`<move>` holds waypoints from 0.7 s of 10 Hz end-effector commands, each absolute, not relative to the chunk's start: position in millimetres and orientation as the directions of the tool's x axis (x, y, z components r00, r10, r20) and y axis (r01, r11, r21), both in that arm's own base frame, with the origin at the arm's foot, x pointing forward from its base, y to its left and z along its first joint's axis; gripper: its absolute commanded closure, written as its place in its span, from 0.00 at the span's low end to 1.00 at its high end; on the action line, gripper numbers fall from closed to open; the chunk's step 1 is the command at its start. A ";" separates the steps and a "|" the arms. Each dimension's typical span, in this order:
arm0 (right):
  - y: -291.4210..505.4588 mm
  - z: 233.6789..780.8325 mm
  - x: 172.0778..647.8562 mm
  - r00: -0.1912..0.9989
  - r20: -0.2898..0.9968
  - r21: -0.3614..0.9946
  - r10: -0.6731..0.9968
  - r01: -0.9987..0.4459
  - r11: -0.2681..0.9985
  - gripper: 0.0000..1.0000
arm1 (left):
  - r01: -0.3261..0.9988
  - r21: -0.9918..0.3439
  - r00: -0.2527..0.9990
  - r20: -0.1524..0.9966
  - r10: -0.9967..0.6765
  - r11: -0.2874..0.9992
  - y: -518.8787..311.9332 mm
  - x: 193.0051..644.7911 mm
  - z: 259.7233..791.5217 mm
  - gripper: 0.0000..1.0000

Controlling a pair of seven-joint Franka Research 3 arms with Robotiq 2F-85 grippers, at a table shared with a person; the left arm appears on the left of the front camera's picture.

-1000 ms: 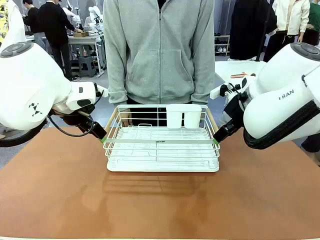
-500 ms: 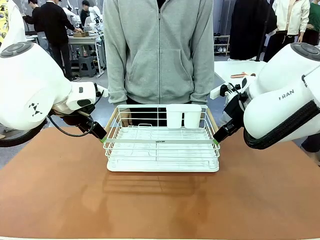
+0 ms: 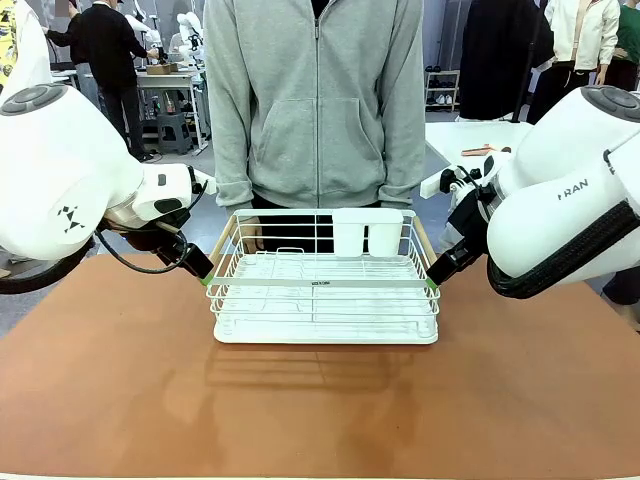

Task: Clean the table.
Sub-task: Pick up the Lint Roller when the human hands it over.

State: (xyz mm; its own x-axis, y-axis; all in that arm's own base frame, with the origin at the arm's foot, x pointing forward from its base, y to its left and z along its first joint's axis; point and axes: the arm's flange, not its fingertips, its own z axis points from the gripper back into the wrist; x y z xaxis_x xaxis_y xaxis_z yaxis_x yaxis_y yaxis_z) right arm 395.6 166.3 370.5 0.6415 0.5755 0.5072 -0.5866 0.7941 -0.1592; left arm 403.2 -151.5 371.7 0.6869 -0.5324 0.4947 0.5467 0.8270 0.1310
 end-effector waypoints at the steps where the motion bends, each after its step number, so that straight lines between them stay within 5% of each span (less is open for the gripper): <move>1: 160.4 398.5 397.5 0.677 0.538 -0.073 0.502 -0.556 0.828 0.00 | 0.563 0.033 0.718 0.476 -0.508 0.826 -146.2 408.1 398.6 0.00; 4: 114.0 467.4 396.4 0.790 0.546 0.253 0.279 -0.474 0.843 0.00 | 0.514 -0.295 0.797 0.513 -0.320 0.806 -94.8 412.7 464.4 0.00; 7: 51.4 508.5 392.5 0.880 0.471 0.545 0.058 -0.342 0.765 0.00 | 0.443 -0.657 0.861 0.501 -0.085 0.610 -6.5 400.2 499.6 0.00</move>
